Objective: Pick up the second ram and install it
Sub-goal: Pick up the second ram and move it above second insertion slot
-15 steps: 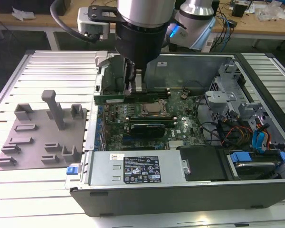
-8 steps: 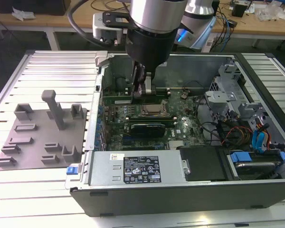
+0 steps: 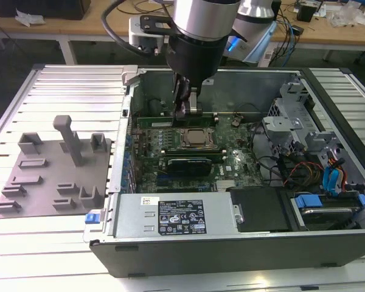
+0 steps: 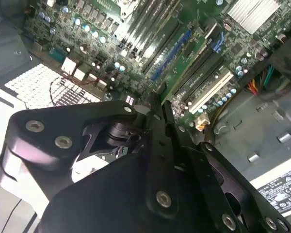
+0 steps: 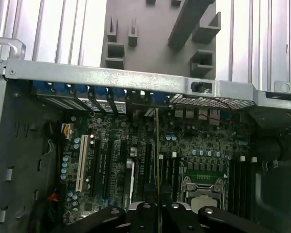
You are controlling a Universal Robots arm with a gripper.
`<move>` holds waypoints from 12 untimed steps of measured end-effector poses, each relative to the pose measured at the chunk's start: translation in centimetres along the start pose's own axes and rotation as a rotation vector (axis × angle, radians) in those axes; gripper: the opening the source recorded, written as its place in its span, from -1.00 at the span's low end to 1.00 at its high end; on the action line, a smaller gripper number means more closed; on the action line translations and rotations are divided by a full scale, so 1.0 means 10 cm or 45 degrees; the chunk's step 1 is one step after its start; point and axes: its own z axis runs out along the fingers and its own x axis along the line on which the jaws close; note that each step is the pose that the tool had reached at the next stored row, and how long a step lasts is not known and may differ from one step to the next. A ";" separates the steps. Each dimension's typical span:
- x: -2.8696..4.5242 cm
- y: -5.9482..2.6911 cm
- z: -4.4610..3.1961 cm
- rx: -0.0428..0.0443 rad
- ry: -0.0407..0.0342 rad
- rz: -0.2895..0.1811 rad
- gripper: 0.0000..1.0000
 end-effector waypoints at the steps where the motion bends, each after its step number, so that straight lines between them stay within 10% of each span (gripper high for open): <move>1: -0.011 -0.038 0.014 -0.002 -0.0002 0.000 -0.77; 12: -0.196 -0.332 0.131 -0.011 -0.0009 0.001 -0.77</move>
